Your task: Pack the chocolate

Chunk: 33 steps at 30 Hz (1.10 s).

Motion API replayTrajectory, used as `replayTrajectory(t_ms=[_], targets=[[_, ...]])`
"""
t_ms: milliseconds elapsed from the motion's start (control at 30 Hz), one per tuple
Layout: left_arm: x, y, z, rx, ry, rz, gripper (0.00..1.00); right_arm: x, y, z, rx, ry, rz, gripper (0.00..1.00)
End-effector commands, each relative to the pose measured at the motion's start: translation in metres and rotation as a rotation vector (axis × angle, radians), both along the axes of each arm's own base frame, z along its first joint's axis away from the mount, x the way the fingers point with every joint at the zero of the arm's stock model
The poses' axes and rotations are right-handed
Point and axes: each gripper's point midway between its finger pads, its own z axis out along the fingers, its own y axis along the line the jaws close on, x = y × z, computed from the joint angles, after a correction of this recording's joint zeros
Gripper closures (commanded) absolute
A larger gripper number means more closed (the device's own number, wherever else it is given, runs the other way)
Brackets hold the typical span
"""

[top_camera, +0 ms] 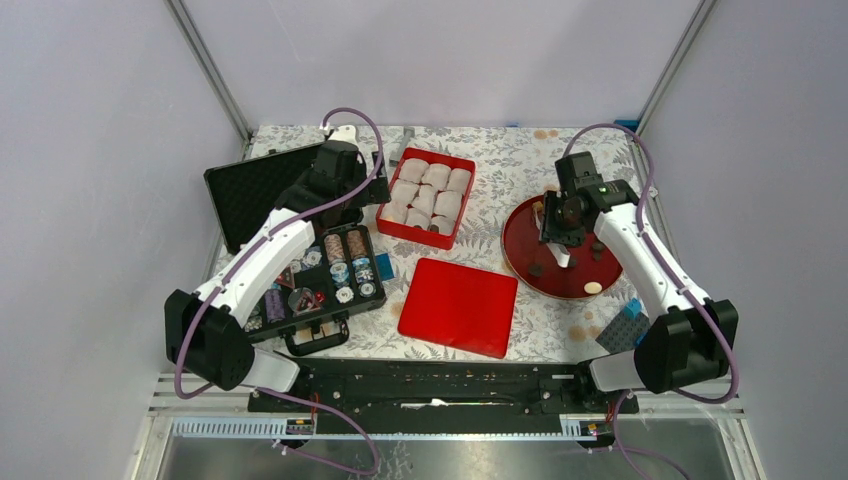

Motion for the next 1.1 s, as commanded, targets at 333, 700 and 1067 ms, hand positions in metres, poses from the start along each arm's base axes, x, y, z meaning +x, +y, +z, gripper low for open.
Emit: replayTrajectory(t_ms=[333,700,1067], targets=[[0.013,-0.01,0.033,-0.071,-0.067,-0.005,0.01,0.036,-0.015,-0.029,-0.113,-0.02,0.081,0.54],[0.009,-0.005,0.037,-0.076,-0.08,0.022,0.01,0.053,-0.024,-0.042,-0.175,-0.018,0.1,0.53],[0.01,-0.004,0.038,-0.07,-0.089,0.015,0.01,0.073,-0.024,-0.051,-0.163,-0.011,0.113,0.51]])
